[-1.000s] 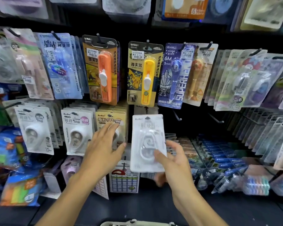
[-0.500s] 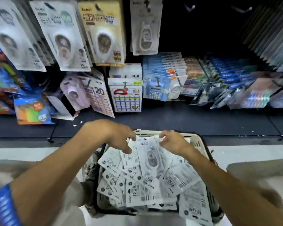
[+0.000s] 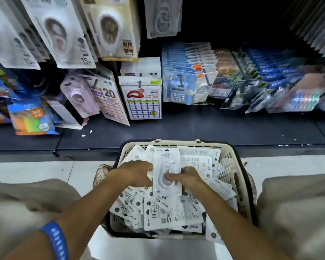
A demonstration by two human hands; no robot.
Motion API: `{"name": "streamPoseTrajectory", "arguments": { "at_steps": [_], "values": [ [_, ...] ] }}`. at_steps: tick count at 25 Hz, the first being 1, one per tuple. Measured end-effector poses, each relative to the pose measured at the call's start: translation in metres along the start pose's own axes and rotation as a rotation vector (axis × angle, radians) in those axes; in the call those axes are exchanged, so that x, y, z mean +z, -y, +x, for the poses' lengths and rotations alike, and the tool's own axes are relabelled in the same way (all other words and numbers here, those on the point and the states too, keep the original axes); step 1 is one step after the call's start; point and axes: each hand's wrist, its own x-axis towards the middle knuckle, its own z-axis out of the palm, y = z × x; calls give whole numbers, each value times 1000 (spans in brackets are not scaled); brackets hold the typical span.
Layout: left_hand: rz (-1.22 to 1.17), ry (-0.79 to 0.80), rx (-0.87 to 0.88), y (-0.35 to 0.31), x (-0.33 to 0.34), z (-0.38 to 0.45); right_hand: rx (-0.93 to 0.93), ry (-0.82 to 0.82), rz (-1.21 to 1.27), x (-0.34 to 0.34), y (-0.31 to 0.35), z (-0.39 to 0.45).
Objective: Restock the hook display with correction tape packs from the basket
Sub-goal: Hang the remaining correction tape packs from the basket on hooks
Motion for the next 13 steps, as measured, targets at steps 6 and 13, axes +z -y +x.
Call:
{"name": "streamPoseTrajectory", "arguments": {
  "at_steps": [6, 13],
  "values": [
    [-1209, -282, -92, 0, 12, 20, -277, 153, 201, -31, 14, -7],
    [-1224, -296, 100, -16, 4, 22, -323, 204, -323, -34, 10, -25]
  ]
}}
